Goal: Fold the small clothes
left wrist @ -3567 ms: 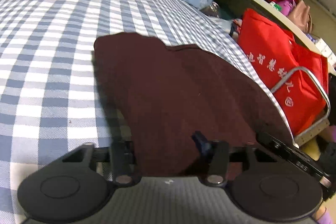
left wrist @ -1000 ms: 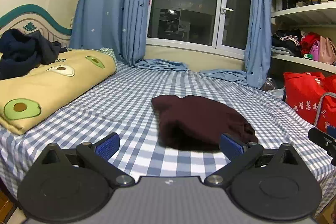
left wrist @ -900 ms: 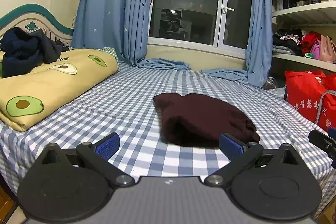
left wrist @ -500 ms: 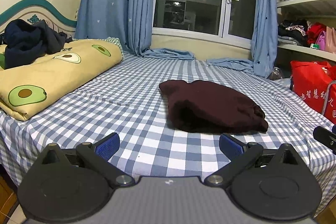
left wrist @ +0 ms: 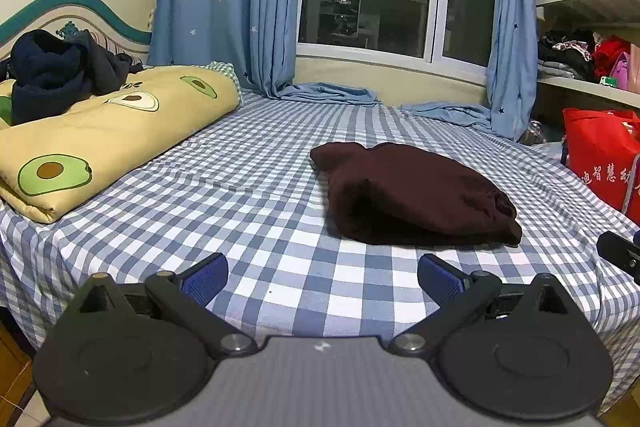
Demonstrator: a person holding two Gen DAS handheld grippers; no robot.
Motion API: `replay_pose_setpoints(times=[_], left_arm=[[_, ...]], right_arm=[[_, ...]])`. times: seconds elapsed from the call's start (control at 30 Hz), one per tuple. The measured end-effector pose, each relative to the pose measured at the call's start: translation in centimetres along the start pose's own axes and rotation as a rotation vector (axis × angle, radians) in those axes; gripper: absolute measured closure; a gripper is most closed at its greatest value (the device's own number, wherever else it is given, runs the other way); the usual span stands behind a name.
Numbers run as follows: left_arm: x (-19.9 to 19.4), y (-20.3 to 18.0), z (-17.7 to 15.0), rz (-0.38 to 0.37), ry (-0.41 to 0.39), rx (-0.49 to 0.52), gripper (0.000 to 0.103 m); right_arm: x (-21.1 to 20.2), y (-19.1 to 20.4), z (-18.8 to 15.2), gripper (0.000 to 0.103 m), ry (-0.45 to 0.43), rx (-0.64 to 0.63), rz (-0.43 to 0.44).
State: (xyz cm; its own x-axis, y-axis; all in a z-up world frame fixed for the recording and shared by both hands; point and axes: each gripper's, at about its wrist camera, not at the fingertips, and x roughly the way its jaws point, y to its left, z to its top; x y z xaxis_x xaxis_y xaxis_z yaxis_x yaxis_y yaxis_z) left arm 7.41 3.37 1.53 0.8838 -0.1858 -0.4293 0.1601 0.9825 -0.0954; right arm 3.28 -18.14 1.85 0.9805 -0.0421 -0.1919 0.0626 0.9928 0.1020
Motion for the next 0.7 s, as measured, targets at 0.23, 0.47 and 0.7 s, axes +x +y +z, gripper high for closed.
replay_pose_setpoints(times=[0.23, 0.47, 0.7], left_arm=[[0.14, -0.07, -0.04, 0.005, 0.004, 0.004, 0.001], [0.22, -0.03, -0.06, 0.001, 0.007, 0.003, 0.001], [-0.36, -0.38, 0.14, 0.002, -0.016, 0.007, 0.001]], right_arm=[[0.41, -0.22, -0.10, 0.000, 0.008, 0.007, 0.001], [0.52, -0.35, -0.14, 0.000, 0.012, 0.006, 0.002], [0.79, -0.47, -0.43, 0.000, 0.021, 0.012, 0.006]])
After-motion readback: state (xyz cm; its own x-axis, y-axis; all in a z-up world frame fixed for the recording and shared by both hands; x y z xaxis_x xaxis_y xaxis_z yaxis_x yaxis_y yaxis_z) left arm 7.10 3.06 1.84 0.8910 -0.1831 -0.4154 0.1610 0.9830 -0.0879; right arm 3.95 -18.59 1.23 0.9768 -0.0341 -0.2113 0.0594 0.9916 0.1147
